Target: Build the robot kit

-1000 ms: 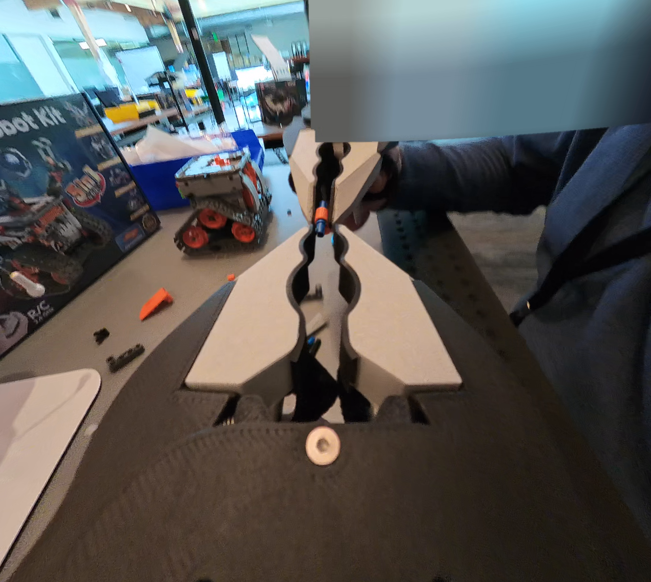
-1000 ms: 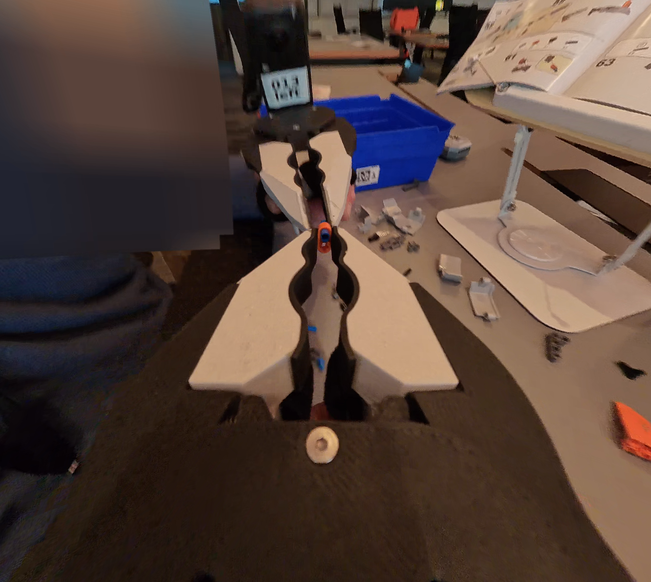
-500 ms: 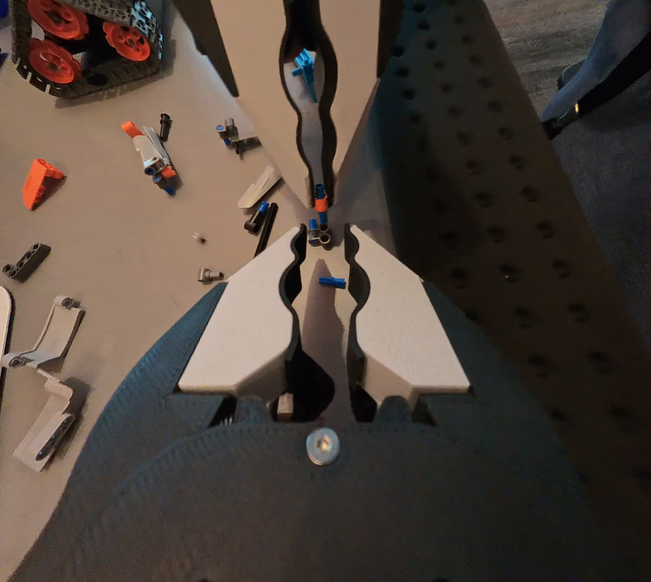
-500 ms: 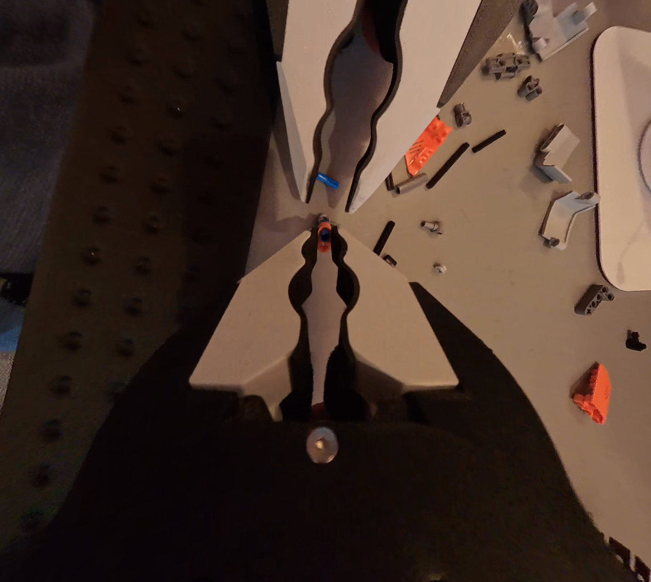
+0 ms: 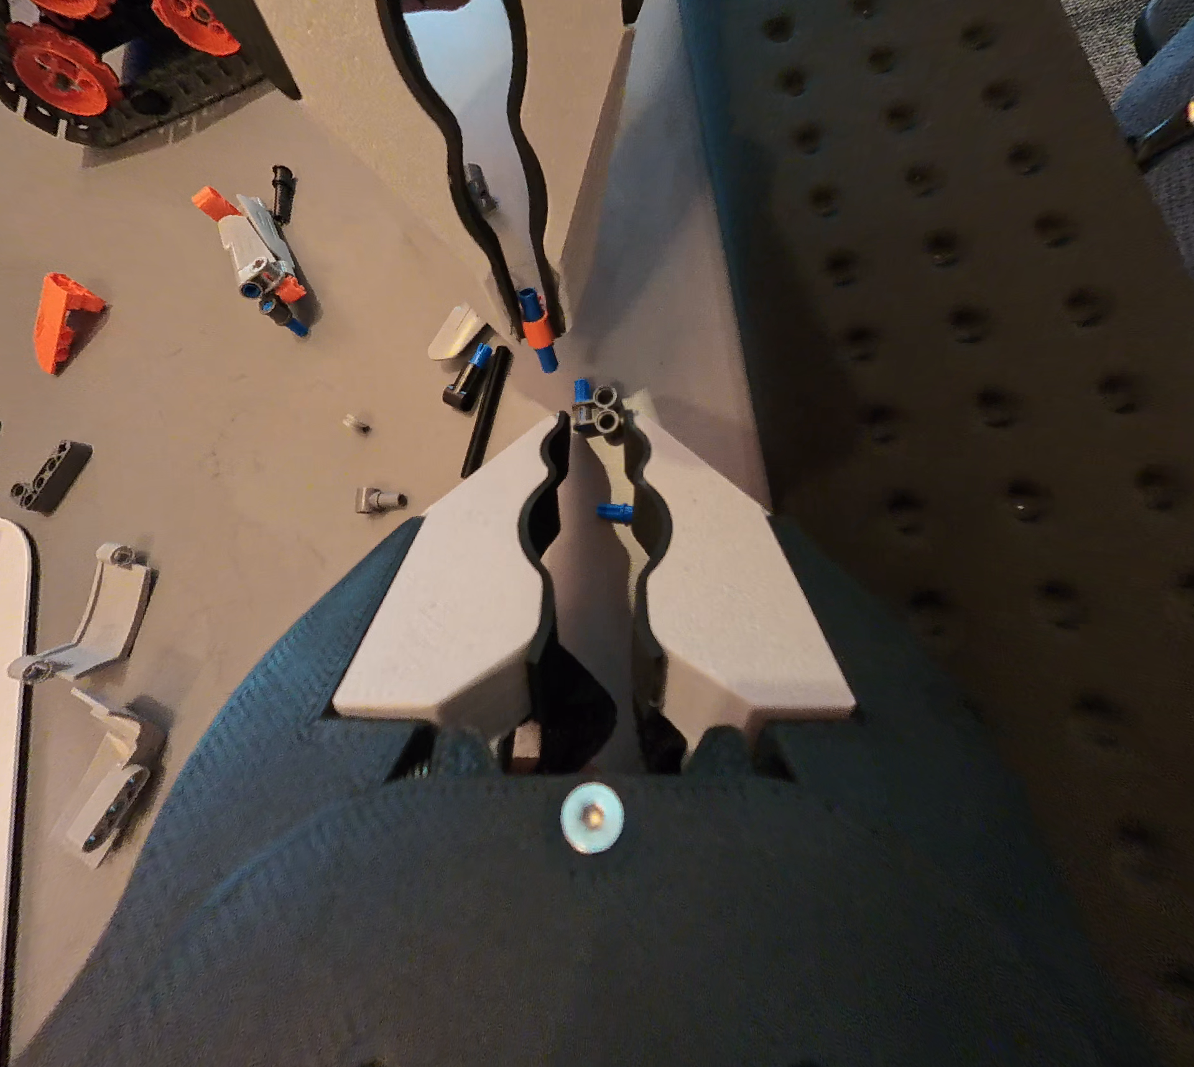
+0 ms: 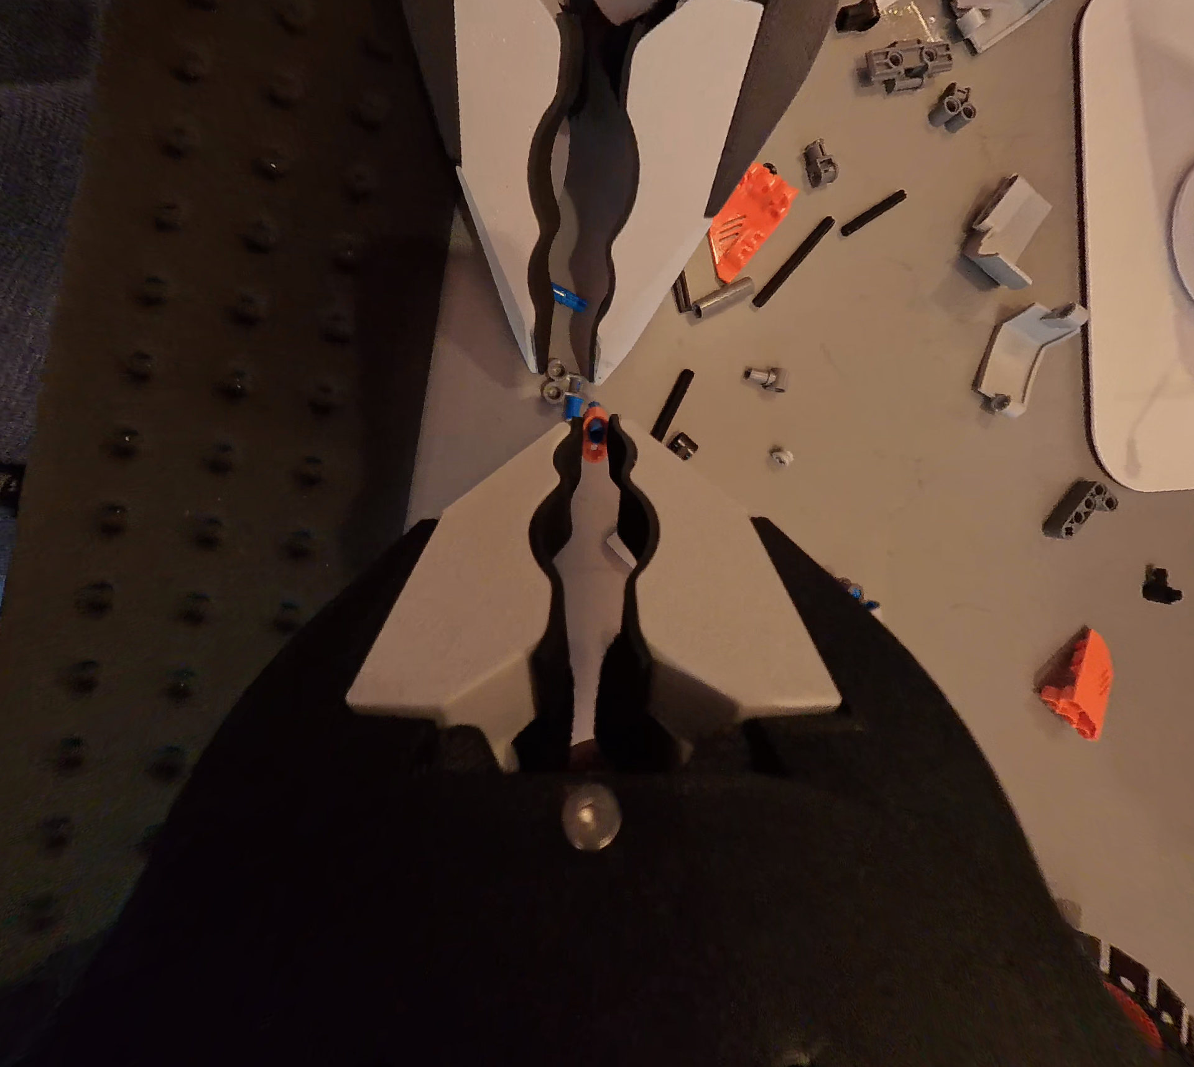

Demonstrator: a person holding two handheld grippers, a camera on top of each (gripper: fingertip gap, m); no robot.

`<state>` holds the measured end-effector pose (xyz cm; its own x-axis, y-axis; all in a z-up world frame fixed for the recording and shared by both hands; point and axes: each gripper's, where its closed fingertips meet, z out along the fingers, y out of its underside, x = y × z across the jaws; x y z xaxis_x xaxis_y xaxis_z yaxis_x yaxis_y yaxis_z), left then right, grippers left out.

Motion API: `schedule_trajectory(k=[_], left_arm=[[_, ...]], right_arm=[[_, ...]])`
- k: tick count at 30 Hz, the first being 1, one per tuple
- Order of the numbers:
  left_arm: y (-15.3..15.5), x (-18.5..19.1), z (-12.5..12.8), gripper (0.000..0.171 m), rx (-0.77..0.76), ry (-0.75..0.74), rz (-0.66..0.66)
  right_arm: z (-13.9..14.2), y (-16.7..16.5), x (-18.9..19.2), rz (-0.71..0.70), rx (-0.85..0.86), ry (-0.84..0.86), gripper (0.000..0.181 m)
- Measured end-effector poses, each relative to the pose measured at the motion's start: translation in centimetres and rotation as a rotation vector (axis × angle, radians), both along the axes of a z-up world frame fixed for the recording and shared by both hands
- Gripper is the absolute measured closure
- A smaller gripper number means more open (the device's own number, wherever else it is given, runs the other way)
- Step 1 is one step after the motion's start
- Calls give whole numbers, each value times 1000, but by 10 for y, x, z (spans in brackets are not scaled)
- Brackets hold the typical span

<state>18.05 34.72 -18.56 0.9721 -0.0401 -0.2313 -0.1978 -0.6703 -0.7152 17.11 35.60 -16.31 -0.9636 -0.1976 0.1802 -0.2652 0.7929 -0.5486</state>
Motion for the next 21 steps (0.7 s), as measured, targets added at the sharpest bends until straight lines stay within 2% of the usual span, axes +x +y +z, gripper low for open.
schedule_trajectory(k=[21], left_arm=[[-1,-10,-1,157,-5,35,14]], right_arm=[[-1,2,-4,-27,-58,-17,176]])
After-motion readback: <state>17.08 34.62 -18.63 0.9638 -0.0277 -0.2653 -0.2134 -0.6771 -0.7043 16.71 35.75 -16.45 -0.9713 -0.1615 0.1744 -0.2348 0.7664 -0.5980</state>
